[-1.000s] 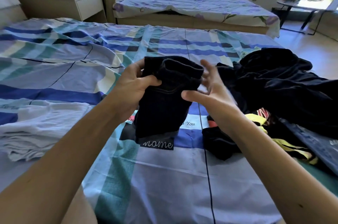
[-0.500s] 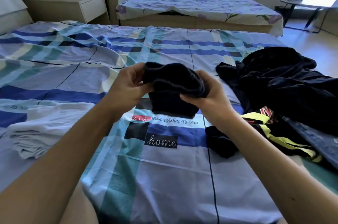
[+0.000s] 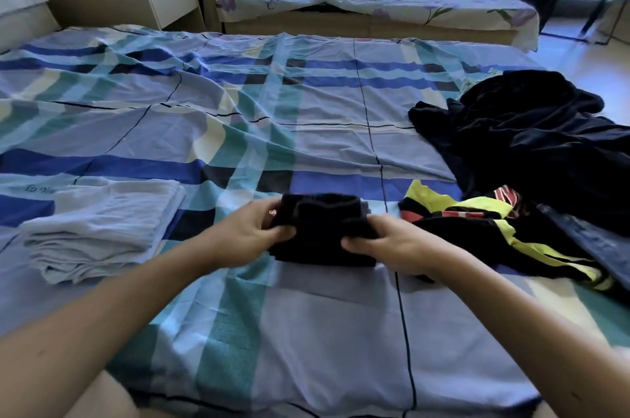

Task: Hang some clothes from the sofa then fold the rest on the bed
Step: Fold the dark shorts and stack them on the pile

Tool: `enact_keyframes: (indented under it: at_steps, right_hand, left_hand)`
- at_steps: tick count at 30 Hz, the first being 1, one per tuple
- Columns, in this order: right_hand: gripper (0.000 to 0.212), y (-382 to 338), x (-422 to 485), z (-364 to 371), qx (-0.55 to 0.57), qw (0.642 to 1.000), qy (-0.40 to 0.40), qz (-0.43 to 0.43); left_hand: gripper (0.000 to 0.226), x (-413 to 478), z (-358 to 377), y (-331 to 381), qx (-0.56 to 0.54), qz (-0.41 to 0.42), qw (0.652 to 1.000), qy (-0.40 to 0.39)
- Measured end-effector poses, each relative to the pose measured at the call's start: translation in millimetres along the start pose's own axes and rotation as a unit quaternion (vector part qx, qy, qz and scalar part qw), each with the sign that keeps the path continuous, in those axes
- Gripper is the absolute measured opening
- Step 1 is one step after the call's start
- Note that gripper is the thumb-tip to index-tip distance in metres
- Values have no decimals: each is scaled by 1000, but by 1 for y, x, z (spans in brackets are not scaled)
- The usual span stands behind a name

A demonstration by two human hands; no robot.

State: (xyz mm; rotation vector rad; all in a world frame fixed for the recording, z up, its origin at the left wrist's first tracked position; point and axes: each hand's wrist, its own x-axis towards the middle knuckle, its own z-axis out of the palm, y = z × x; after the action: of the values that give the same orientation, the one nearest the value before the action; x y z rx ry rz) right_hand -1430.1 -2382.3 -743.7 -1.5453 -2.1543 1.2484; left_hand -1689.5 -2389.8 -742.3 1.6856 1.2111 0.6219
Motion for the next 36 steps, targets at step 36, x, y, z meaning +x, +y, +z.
enact_keyframes:
  at_steps: [36]
  right_hand:
    - [83, -4, 29, 29, 402, 899, 175, 12]
  left_hand:
    - [42, 25, 21, -6, -253, -230, 925, 163]
